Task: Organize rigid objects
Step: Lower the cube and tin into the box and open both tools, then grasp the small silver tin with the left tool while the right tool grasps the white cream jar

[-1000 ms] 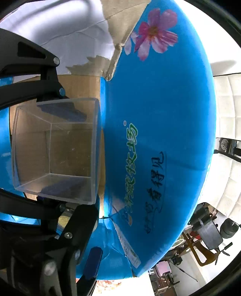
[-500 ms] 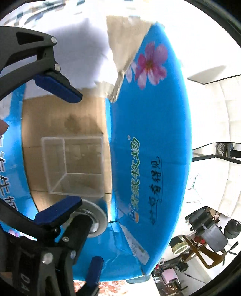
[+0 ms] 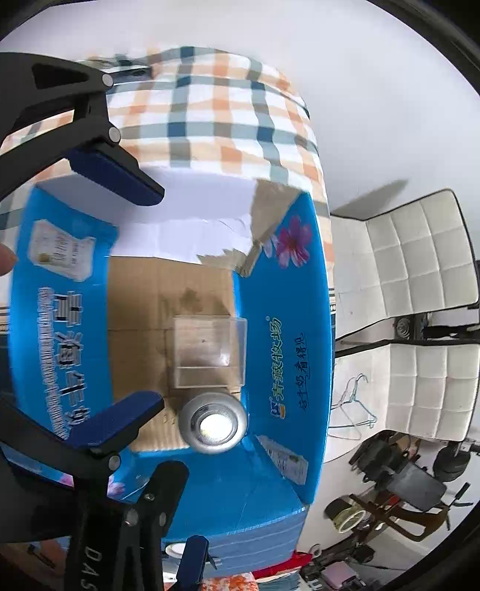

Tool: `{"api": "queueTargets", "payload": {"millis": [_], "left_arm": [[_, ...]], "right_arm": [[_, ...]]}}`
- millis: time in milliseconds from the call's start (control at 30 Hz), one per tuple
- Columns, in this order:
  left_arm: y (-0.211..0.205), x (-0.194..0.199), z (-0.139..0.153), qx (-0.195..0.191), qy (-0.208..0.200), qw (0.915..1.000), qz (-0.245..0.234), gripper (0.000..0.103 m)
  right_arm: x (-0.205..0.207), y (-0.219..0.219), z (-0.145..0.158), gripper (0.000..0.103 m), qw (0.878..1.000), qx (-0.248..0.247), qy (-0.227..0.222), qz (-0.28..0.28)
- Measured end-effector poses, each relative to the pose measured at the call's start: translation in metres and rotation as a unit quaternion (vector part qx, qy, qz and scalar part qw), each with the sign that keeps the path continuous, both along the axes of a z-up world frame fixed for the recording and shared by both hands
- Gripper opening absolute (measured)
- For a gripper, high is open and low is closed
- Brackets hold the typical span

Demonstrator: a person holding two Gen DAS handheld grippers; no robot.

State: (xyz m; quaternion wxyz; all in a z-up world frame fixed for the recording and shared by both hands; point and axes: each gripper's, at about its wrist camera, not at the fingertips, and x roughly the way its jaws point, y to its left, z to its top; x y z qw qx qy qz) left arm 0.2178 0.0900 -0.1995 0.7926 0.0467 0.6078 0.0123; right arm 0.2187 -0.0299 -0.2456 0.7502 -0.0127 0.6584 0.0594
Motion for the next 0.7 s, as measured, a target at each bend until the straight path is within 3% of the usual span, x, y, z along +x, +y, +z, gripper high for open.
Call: {"api": "queueTargets", "payload": {"millis": [333,533,700], "left_arm": [[-0.034,-0.023,0.048,-0.002,-0.026,0.9996,0.007,0.103],[-0.099,-0.036,0.073,-0.015,-0.049,0.9979,-0.039,0.103],[-0.166,-0.039,0.068,-0.033,-0.045,0.9943,-0.091,0.103]], "right_arm": [[-0.044,-0.040,0.055,0.103,0.999,0.022,-0.038,-0.005],[-0.060,-0.100,0.090,0.103,0.996,0.040,-0.067,-0.032],[-0.067,-0.179,0.104,0.103,0.993,0.038,-0.073,-0.083]]}}
